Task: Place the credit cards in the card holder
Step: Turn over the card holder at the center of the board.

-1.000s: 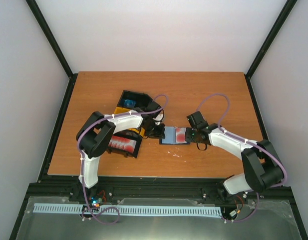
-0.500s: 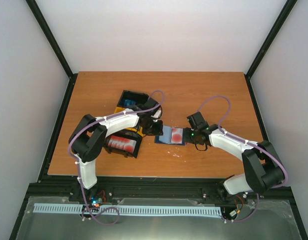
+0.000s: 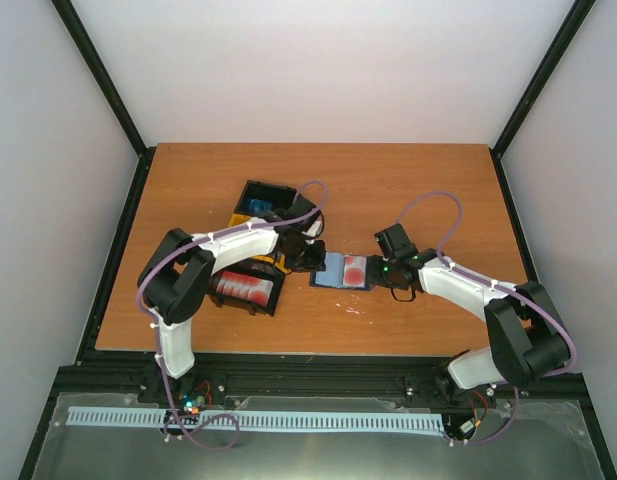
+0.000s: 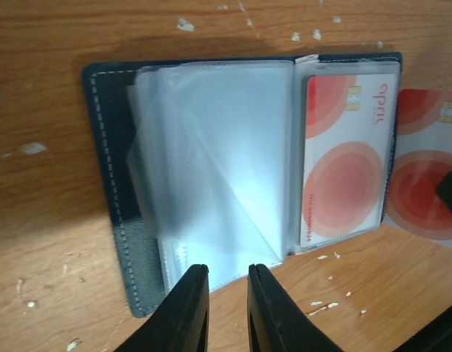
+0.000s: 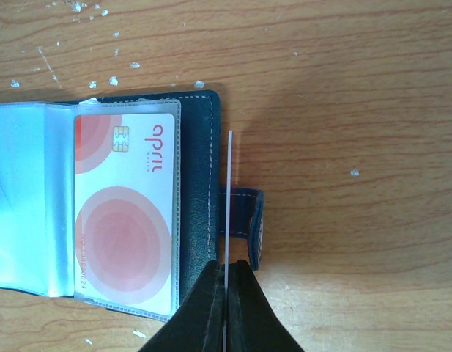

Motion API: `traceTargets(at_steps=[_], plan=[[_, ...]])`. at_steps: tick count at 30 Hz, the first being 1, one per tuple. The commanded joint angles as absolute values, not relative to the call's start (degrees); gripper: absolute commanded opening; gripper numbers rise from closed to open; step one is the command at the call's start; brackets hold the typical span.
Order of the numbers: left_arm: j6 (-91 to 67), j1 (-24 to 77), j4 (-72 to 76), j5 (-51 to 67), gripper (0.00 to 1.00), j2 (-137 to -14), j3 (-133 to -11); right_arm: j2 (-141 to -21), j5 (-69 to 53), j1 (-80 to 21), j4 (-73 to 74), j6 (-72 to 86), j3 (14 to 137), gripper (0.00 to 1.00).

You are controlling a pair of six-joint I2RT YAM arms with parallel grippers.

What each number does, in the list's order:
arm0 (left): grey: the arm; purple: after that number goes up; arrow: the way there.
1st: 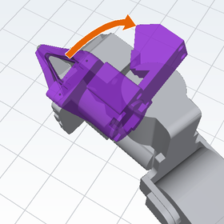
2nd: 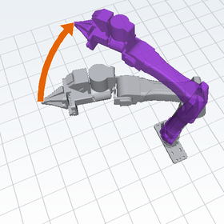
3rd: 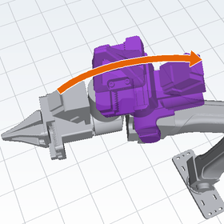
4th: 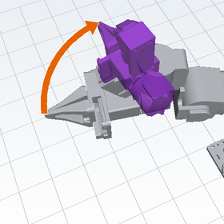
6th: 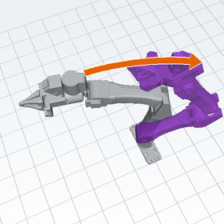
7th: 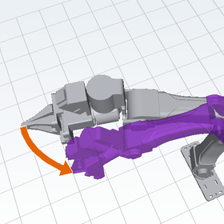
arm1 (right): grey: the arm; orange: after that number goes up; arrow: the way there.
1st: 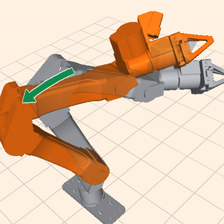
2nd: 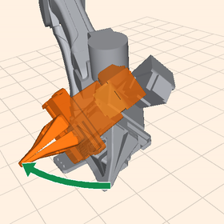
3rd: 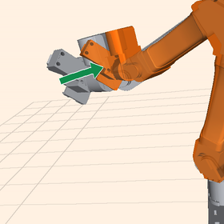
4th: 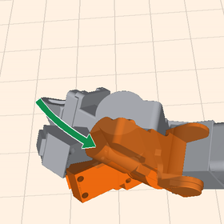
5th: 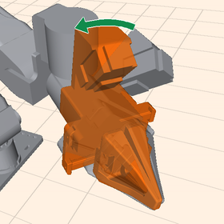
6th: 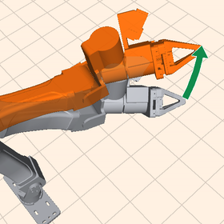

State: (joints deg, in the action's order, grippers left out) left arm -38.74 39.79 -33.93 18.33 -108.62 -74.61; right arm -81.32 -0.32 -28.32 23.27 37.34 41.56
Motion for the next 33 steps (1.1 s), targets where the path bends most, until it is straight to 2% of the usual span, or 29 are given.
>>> traceTargets(at_steps=[1,4,16,23,33], plan=[[-40.0,39.6,-31.2,20.9,0.19,-110.2,-74.2,-83.0,-3.0,-28.9,27.2,37.0,39.6,0.03],[-39.9,39.6,-30.9,21.1,0.23,-111.5,-73.9,-83.2,-3.0,-28.9,27.2,36.8,39.6,0.03],[-40.0,39.5,-31.4,19.2,0.28,-113.1,-73.3,-83.5,-3.1,-28.9,26.9,36.7,39.5,0.03],[-39.1,39.6,-28.8,23.8,0.21,-113.3,-73.1,-83.4,-3.1,-28.9,26.9,36.8,39.4,0.03],[-38.0,39.5,-24.3,30.2,0.30,-115.8,-74.4,-83.2,-2.9,-28.9,27.0,37.0,39.1,0.03]])
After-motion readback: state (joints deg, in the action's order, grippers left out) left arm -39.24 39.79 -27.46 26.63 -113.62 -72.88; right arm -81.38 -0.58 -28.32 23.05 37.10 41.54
